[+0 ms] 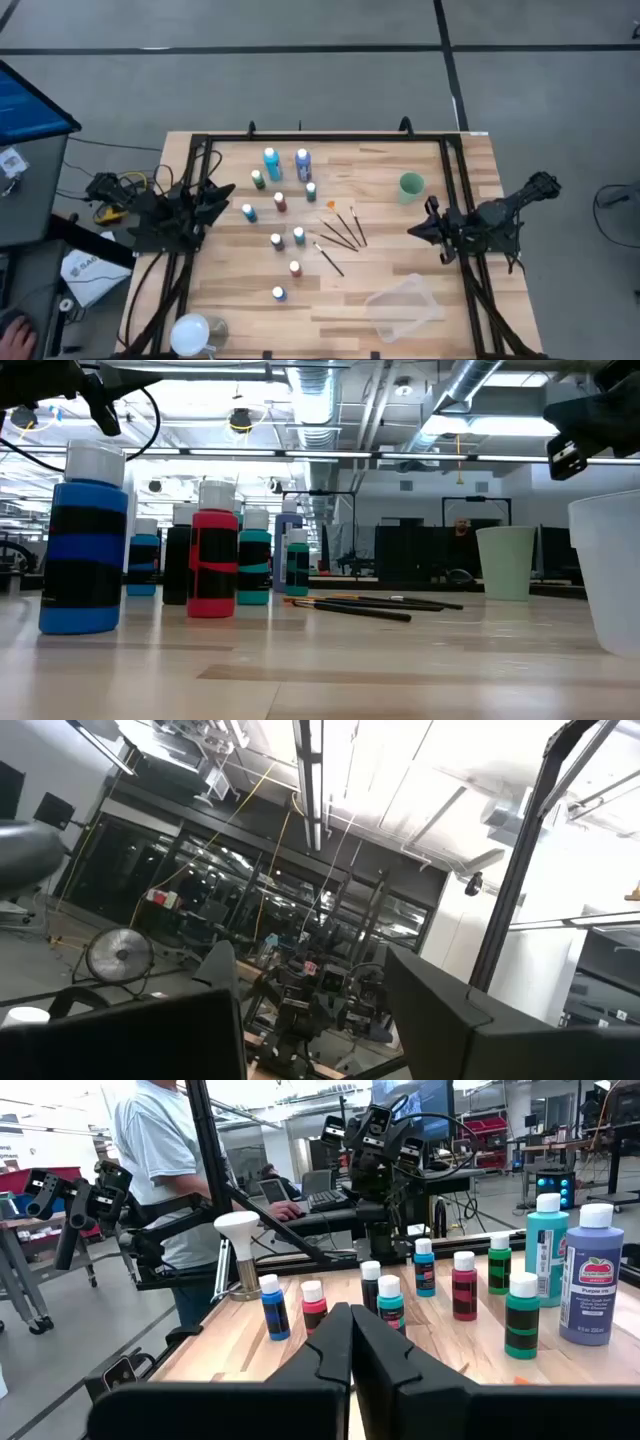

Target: Pick & Place Paint Supplies

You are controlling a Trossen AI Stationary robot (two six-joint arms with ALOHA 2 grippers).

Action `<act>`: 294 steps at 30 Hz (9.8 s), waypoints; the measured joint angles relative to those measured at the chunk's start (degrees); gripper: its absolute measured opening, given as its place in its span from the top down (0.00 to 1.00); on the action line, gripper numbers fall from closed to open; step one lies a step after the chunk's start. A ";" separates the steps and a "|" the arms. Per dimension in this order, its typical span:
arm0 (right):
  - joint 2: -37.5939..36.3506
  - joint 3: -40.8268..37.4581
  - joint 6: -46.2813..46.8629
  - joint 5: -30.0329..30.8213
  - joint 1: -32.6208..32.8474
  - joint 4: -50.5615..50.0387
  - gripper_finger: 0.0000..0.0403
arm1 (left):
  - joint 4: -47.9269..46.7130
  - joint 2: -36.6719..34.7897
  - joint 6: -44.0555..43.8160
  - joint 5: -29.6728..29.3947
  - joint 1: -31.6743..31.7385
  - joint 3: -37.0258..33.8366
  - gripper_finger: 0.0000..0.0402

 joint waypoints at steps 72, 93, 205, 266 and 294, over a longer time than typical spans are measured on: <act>0.01 0.00 -0.01 0.00 0.01 -0.02 1.00 | 0.52 0.00 2.31 -0.85 0.39 -0.02 0.67; 0.02 0.00 -3.58 0.00 0.00 0.91 1.00 | 5.23 0.02 2.63 -2.89 0.42 -0.02 0.67; 120.91 90.62 3.06 -22.54 -17.03 -20.31 0.43 | 19.91 0.01 -9.03 -3.37 0.42 -0.02 0.67; 93.15 74.32 98.53 10.20 27.88 -79.55 0.75 | 20.64 5.98 -10.72 -3.21 0.42 0.00 0.67; 97.40 69.52 64.88 14.85 22.85 -47.85 0.74 | 20.63 5.97 -10.71 -3.19 0.42 -0.02 0.67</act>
